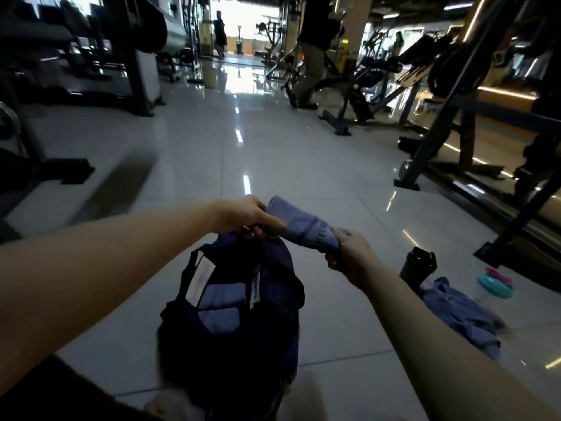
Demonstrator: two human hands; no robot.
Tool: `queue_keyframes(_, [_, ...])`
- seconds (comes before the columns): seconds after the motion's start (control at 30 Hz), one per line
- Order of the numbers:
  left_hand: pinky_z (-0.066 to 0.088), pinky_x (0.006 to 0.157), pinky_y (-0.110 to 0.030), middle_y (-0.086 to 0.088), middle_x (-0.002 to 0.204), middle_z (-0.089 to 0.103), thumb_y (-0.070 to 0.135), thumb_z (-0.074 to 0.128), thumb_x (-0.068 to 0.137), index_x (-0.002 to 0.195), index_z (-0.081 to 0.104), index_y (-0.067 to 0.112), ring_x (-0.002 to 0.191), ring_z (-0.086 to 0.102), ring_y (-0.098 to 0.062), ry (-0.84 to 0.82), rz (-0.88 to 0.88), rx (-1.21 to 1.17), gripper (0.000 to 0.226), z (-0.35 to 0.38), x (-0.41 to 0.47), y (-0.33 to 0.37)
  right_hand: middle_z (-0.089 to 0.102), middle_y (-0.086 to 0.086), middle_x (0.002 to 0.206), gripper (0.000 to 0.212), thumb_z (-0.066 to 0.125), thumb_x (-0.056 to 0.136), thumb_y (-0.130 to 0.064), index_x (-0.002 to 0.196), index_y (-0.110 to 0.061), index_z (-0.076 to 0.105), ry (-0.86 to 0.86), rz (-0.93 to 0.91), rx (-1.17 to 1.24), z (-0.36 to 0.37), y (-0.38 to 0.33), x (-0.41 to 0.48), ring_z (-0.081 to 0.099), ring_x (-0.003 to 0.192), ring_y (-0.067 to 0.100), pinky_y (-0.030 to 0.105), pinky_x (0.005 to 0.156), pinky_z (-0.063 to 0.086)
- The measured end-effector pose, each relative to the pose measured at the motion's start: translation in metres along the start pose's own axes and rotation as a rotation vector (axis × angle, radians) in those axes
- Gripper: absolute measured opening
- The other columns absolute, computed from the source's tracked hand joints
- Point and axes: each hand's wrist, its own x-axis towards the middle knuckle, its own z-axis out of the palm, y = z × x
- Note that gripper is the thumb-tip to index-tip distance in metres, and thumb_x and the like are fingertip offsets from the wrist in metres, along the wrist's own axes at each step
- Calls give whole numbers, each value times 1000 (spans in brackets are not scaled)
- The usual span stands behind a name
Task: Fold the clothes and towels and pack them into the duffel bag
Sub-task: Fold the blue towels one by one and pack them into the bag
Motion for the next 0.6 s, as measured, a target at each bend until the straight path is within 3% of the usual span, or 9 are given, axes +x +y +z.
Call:
queue_keyframes(0.1, [41,64,-24,0,73,69,31,80,86,98,70,10,64,53,-11,36,-67,54,27,-23,-3,-7,57,14,74,16,50,105,-26,98,-12,48,-71,19,-36,21,-5,20,44,49,16,26,47,35])
queue_keyframes(0.2, [42,62,-24,0,68,70,30,80,87,93,68,10,60,52,-13,130,-166,50,24,-39,8,-40,60,14,83,20,54,104,-30,105,-10,52,-138,54,-99,49,5,49,52,56,20,29,49,43])
queue_keyframes(0.33, [46,55,-19,-4,83,72,27,80,87,96,68,10,67,60,-12,248,-213,53,22,-52,30,-94,66,15,105,29,58,100,-28,118,-6,55,-214,91,-155,84,28,83,65,81,26,32,53,54])
queue_keyframes(0.4, [46,58,-20,-4,95,72,25,81,85,105,68,12,75,63,-12,260,-210,40,27,-57,43,-120,64,16,104,27,58,98,-22,118,-3,57,-246,92,-242,91,43,100,64,83,27,34,58,55])
queue_keyframes(0.47, [47,60,-17,-1,98,73,20,83,83,113,68,14,79,66,-10,252,-193,-1,33,-62,56,-142,62,13,93,26,62,93,-19,112,-1,60,-302,24,-514,91,59,118,62,79,24,37,64,52])
queue_keyframes(0.53, [49,63,-15,0,97,74,16,85,80,113,69,16,82,69,-10,234,-182,-11,37,-66,68,-159,64,7,93,29,68,86,-23,108,-6,62,-331,-137,-947,93,71,135,62,84,24,35,71,51])
queue_keyframes(0.6, [52,70,-21,-2,101,75,20,88,77,112,71,19,91,70,-15,206,-196,25,39,-66,81,-175,65,2,98,33,69,79,-24,110,-13,61,-355,-290,-1067,105,76,148,61,90,23,33,72,47])
